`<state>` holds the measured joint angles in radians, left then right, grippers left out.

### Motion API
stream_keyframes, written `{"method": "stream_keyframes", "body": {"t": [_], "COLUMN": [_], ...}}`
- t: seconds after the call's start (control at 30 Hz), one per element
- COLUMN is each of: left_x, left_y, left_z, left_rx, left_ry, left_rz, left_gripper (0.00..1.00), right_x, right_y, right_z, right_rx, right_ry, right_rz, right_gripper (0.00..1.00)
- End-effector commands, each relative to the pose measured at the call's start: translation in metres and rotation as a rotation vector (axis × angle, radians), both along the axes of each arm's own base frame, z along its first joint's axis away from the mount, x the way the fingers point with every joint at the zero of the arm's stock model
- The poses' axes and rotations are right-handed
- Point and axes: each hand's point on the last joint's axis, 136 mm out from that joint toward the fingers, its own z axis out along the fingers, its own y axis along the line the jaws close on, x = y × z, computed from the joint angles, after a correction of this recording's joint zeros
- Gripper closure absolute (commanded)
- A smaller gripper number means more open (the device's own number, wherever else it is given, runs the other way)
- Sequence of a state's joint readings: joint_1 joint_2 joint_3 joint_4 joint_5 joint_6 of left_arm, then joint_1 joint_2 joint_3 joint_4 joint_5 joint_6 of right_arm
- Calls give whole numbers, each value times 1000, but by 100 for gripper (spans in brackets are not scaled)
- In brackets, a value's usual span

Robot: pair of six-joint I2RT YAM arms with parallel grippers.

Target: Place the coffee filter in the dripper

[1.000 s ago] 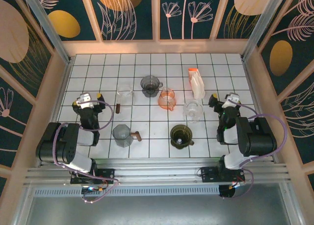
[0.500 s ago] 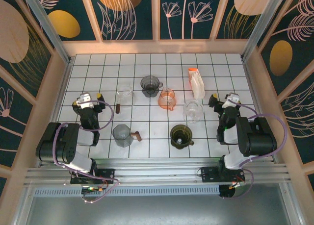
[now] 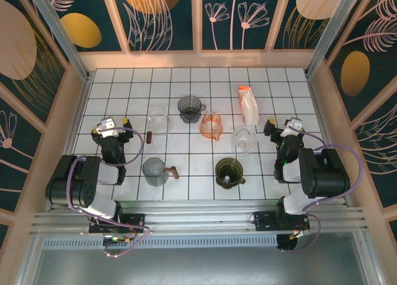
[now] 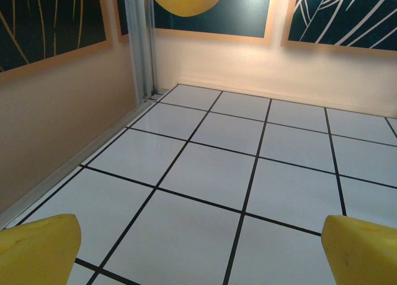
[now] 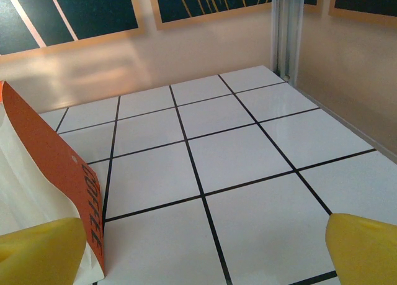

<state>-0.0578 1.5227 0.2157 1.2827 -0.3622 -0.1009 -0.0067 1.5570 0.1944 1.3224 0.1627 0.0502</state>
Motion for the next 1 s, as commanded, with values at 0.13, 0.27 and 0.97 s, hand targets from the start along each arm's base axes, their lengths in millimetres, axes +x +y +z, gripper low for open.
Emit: {"method": "stream_keyframes", "body": {"t": [0.13,0.27,0.97], "left_x": [1,1,0], "left_y": [0,0,1], "left_z": [8,8,12], "left_rx": [-8,-8,-5], "left_ry": [-36,-35,-44], "left_rz": [-7,-7,-4], "left_gripper": [1,1,1], "right_x": [2,2,3], "right_y": [3,3,3], "right_z": [10,10,17], "right_rx": [-15,-15,28], "right_ry": [-40,-39,-39], "right_rz": [10,11,76], "right_gripper": [1,1,1]}}
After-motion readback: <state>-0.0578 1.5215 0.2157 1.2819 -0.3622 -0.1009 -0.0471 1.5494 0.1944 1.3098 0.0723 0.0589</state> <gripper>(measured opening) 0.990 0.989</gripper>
